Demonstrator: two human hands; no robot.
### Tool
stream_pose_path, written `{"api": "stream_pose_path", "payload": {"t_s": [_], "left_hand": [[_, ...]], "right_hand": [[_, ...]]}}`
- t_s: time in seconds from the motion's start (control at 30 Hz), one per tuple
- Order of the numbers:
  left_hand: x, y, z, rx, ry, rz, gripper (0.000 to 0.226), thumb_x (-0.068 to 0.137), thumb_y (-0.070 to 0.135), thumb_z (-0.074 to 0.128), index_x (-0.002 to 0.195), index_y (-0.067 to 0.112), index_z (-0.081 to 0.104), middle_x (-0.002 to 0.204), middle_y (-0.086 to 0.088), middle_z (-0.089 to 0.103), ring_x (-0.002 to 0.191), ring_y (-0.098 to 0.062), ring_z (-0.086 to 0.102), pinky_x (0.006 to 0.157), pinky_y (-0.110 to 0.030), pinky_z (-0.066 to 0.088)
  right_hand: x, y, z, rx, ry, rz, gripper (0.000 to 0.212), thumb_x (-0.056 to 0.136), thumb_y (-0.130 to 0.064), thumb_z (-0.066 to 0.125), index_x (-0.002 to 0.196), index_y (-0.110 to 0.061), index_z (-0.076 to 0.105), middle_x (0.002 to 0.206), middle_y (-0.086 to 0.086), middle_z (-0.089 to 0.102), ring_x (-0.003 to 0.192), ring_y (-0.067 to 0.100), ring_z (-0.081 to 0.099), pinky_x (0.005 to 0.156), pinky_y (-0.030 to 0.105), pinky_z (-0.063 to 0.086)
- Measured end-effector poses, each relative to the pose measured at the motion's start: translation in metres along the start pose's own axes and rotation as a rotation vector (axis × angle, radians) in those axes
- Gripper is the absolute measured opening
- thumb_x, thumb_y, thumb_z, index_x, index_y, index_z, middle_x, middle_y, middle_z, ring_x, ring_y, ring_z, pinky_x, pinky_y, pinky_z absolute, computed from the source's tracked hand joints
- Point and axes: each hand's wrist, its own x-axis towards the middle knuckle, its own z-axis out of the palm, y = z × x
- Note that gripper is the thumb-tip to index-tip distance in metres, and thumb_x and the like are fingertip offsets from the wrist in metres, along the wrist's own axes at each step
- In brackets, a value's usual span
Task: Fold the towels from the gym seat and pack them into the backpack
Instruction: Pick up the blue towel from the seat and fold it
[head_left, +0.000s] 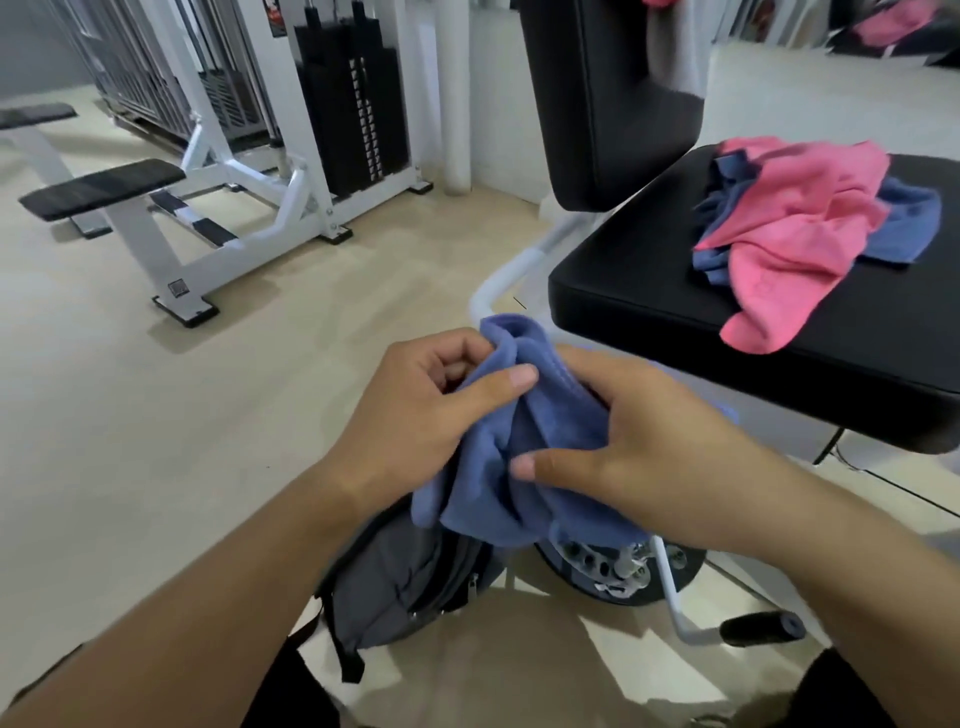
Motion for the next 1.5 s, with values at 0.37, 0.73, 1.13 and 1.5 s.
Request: {"api": "stream_pose_path", "payload": {"t_s": [0.37,0.73,1.13,1.5], "left_hand": [[-0.017,0.066,0.008,-0.674,-0.177,0.029,0.03,0.075,0.024,0.084,0.1,0.01,0.076,0.097,-0.012,0.072,0.091,-0.02,0.07,0.086,-0.031,0.058],[0.065,0.026,0.044,0.041,0.251,0.074,0.02,0.086,0.007,0.076,0.083,0.026,0.074,0.081,0.004,0.074,0.079,-0.006,0.066,0.077,-0.022,0.054],[0.115,-0.011,0.038,0.703,0.137,0.265,0.03,0.077,0.003,0.061,0.094,0.027,0.067,0.093,0.012,0.064,0.085,-0.018,0.06,0.073,-0.033,0.046],[0.12,-0.04,-0.026,0.637,0.338,-0.243,0.019,0.08,0.005,0.059,0.082,0.02,0.069,0.079,-0.001,0.068,0.08,-0.028,0.06,0.071,-0.033,0.046]], "right_hand": [[-0.044,-0.044,-0.041,1.087,-0.274,-0.09,0.036,0.088,0.002,0.066,0.124,-0.006,0.068,0.123,0.02,0.071,0.117,0.035,0.068,0.094,0.038,0.058],[-0.035,0.034,-0.125,-0.19,0.335,0.298,0.006,0.084,-0.03,0.078,0.086,-0.029,0.073,0.067,-0.021,0.071,0.069,-0.003,0.064,0.061,0.011,0.044],[-0.04,0.045,-0.218,-0.186,0.521,0.502,0.022,0.077,-0.038,0.085,0.079,-0.018,0.076,0.074,0.001,0.07,0.068,0.013,0.057,0.062,0.027,0.043],[-0.001,0.132,-0.22,-0.504,0.382,0.793,0.052,0.074,-0.059,0.081,0.072,-0.008,0.069,0.076,0.013,0.066,0.071,0.026,0.056,0.068,0.037,0.044]]}}
